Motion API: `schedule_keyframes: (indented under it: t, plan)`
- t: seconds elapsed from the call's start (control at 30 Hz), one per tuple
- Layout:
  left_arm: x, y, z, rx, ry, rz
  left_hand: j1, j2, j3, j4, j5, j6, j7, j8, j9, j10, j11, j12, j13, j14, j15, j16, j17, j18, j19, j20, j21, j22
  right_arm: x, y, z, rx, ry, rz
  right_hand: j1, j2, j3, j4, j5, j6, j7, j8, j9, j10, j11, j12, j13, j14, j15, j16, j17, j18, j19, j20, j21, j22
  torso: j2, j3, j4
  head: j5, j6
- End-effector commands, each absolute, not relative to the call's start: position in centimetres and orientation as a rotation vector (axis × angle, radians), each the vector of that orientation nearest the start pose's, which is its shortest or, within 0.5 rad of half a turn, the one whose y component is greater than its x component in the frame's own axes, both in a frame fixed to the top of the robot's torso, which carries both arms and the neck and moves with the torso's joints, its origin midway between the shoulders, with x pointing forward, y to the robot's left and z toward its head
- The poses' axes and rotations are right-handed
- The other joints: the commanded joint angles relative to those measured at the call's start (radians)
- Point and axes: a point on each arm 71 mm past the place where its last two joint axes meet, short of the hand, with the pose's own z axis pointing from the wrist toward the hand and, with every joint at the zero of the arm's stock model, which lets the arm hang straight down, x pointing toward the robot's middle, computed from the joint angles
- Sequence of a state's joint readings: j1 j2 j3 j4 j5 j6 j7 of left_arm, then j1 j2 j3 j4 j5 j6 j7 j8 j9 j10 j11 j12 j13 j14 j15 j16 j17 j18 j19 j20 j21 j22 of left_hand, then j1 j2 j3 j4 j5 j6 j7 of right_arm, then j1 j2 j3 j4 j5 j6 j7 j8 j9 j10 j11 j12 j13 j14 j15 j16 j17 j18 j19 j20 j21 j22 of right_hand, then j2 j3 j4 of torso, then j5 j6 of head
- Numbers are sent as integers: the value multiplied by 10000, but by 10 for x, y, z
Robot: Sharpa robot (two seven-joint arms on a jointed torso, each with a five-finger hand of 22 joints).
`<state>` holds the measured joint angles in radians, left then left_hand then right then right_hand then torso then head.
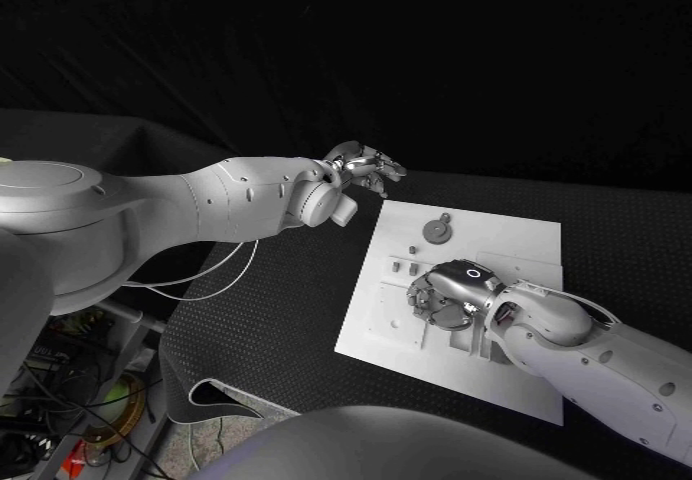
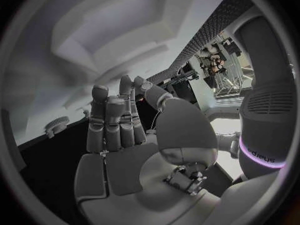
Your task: Assemble the parts on the task board
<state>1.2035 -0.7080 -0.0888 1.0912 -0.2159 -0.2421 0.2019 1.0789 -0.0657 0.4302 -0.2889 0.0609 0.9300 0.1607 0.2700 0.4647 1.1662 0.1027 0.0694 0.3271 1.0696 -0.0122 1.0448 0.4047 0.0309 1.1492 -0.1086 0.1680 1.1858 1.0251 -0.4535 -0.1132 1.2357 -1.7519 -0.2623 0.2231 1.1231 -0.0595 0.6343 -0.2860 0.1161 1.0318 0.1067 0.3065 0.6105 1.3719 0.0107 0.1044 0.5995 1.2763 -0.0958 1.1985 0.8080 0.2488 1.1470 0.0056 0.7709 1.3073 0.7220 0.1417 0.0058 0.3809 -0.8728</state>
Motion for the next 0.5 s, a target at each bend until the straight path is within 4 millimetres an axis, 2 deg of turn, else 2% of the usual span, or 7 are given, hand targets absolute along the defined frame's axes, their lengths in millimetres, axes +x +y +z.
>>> schedule_keyframes:
  t: [0.03,0.37,0.5]
  plan:
    - [551,272,-224,-10372,15851,-11348,-118,3,-67,-3,-21,-67,-4,64,-10,-63,-21,45,9,65,20,-53,12,133,64,-1,-60,5,441,-62,-315,-7625,17356,8825,77,53,17,-8,24,17,22,23,16,-37,13,-38,-17,-80,-23,-43,14,130,-7,-62,19,204,2,-1,1,8,2]
    - [552,273,-224,-10374,15853,-11339,-133,8,-71,5,-22,-69,-2,65,-13,-64,-20,46,9,65,21,-56,16,132,67,1,-65,7,440,-62,-318,-7771,17724,8745,62,29,14,-1,27,-47,47,-28,5,-116,44,-87,-30,-128,8,-70,12,130,-58,-38,1,198,1,5,-5,-33,2]
    - [552,273,-224,-10375,15879,-11351,-143,6,-75,7,-23,-69,-1,65,-14,-66,-19,46,9,64,22,-58,17,131,68,2,-66,7,441,-62,-318,-7699,17739,8770,64,-62,-1,-13,24,-110,73,-78,-11,-188,73,-129,-43,-158,36,-78,16,130,-90,-23,-4,200,-2,8,-2,-32,2]
